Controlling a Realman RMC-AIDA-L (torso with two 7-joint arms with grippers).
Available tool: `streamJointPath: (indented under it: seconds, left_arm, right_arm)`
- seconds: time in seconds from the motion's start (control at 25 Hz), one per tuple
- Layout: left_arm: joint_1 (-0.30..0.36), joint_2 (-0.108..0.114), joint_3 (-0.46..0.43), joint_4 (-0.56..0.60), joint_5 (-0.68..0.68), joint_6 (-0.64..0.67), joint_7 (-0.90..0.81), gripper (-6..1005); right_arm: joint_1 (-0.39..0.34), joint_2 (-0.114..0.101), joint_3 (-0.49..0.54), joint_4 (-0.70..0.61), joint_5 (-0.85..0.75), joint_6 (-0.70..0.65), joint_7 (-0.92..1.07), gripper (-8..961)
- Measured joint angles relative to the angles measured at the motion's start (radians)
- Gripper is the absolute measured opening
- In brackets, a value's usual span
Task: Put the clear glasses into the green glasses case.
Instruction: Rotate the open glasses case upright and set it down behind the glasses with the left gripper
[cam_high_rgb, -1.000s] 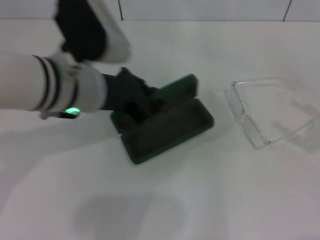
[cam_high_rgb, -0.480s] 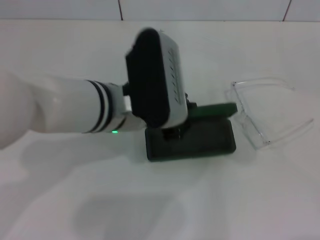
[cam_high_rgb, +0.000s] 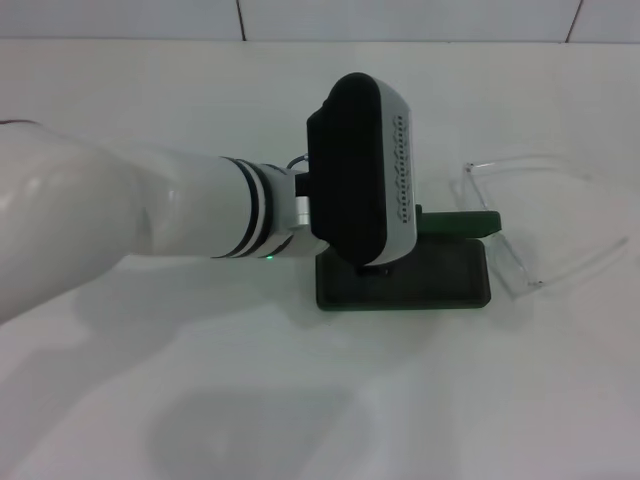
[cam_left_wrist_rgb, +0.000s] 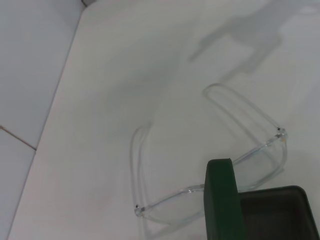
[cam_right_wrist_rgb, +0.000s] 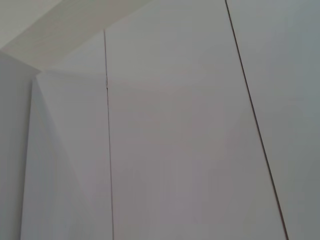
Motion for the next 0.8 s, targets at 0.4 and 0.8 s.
streamJointPath:
  seconds: [0.4,0.8]
  left_arm:
    - [-0.057,-0.001,0.027,-0.055,0.000,-0.050,0.001,240]
    - [-0.054,-0.003,0.028,-0.057,-0.005,-0.063,-0.001,251]
  right_arm:
    - [0.000,0.001,0.001,0.011,-0.004,-0.001,-0.007,813]
    - [-0.006,0.002,0.001,0.024,-0.005,-0.005,-0.014,812]
